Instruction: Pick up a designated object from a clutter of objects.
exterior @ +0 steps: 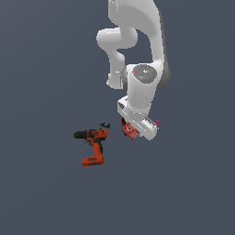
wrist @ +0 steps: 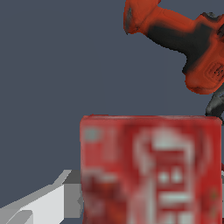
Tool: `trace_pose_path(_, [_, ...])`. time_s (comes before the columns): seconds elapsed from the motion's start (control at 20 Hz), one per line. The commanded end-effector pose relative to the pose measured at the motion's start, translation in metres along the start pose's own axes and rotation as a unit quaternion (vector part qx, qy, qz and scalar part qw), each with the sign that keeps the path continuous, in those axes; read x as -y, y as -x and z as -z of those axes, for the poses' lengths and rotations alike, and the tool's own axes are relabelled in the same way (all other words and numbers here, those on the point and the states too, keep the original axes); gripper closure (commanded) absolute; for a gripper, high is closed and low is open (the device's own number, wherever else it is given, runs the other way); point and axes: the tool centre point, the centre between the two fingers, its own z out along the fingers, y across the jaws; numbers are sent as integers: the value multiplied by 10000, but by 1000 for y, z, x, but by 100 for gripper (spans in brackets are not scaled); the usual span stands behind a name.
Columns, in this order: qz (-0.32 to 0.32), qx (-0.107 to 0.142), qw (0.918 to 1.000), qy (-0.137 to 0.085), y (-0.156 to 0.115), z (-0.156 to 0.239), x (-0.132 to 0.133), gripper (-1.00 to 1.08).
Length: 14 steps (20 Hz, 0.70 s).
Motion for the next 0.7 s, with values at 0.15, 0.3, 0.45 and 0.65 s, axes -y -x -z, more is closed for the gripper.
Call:
trace_pose_path(0.15, [1,10,10000,-6,-39,52,-33,108])
trace_pose_path(0.3, [0,13,10000,-8,-60,80,-50,108])
trace_pose_path(0.45, [0,13,10000,-8,-82,108,-68,108])
trace_pose_path(0.65, [0,13,10000,-8,-111,146,-91,108])
